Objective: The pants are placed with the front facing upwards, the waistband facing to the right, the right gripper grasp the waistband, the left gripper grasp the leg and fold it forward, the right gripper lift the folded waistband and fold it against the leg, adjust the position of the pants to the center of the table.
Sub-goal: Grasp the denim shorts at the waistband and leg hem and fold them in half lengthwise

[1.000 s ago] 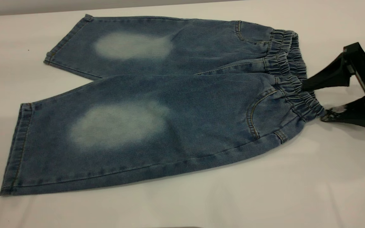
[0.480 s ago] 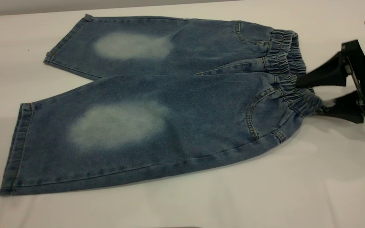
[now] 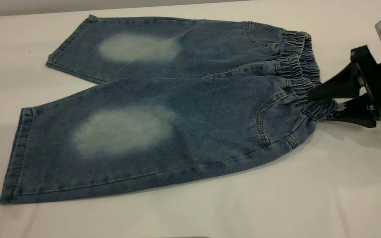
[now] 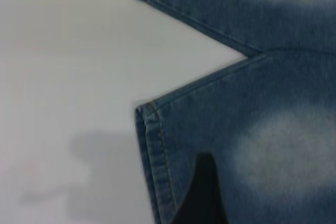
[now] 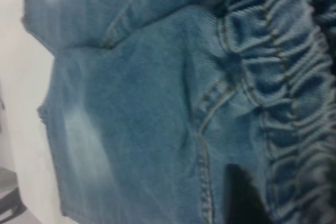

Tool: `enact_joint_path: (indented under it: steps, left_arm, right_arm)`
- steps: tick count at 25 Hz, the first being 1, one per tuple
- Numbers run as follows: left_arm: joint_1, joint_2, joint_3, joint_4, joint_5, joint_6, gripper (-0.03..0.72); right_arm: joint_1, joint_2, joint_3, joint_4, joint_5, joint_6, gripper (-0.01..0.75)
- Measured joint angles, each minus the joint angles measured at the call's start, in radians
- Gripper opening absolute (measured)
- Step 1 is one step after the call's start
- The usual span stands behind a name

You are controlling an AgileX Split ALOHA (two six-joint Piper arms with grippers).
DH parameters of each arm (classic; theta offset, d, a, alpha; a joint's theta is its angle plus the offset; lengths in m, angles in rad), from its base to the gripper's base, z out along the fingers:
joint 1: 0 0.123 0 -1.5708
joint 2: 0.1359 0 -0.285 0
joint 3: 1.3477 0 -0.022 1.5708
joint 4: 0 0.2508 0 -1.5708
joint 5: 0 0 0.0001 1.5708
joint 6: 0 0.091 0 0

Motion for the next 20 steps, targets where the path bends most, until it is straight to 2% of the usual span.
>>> enact_joint_path:
  steps: [4,5,7,11,17,20]
  left_arm:
    - [0.000,0.003,0.000,0.000,0.084,-0.003,0.568]
    - [0.000,0.009,0.000,0.000,0.114,-0.003,0.568]
    - [0.000,0.026,0.000,0.000,0.175,-0.003,0.568]
    - [0.000,0.091,0.046,0.005,0.223,-0.031,0.568]
    - [0.000,0.214,0.129,0.043,0.224,-0.102,0.568]
    - [0.000,0.257,0.149,0.045,0.186,-0.111,0.568]
  right_arm:
    - [0.002,0.000,0.000,0.000,-0.010,0.002,0.066]
    - [0.002,0.000,0.000,0.000,-0.011,0.002,0.048]
    - [0.002,0.000,0.000,0.000,-0.013,0.002,0.040]
    - [0.002,0.000,0.000,-0.007,-0.013,0.002,0.040]
    - [0.002,0.000,0.000,-0.017,-0.013,0.002,0.040]
    - [0.002,0.000,0.000,-0.018,-0.013,0.003,0.040]
